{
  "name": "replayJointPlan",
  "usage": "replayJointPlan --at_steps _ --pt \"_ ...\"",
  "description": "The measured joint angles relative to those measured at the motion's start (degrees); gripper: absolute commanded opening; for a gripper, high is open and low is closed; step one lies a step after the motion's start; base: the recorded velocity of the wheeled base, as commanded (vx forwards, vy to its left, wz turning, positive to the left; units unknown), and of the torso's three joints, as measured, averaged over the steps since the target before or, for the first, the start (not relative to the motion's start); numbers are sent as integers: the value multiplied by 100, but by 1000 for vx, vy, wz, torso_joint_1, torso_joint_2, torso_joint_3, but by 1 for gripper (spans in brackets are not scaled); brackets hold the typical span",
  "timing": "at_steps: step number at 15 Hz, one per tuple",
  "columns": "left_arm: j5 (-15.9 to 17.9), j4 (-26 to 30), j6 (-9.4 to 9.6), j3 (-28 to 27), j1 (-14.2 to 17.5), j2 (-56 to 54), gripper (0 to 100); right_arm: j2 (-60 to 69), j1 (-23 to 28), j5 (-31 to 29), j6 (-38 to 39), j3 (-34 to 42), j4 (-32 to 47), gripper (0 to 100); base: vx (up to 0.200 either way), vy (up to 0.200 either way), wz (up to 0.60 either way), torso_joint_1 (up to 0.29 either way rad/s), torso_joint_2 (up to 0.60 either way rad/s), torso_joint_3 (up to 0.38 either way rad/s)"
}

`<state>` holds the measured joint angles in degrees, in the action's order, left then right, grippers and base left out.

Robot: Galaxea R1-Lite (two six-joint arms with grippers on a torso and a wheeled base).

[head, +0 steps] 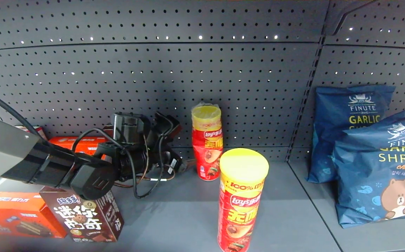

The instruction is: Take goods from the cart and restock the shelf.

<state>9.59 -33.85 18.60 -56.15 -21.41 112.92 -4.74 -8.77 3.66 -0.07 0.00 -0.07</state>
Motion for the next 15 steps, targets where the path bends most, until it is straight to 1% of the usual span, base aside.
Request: replayJointPlan --at_steps 1,3,5,7,10,15 --pt "-27 2 11 -2 5 -5 100 0 0 0 0 0 0 100 0 0 0 0 0 0" --pt "-246 5 6 -16 18 -5 100 0 0 0 0 0 0 100 0 0 0 0 0 0" --pt "-308 6 2 -29 22 0 100 0 0 0 0 0 0 100 0 0 0 0 0 0" --pt "-475 6 -2 -93 18 39 100 0 0 0 0 0 0 100 0 0 0 0 0 0" --pt "-491 27 4 -311 -23 171 100 0 0 0 0 0 0 100 0 0 0 0 0 0" --pt "-492 -2 13 -440 -183 336 100 0 0 1 0 0 0 100 0 0 0 0 0 0"
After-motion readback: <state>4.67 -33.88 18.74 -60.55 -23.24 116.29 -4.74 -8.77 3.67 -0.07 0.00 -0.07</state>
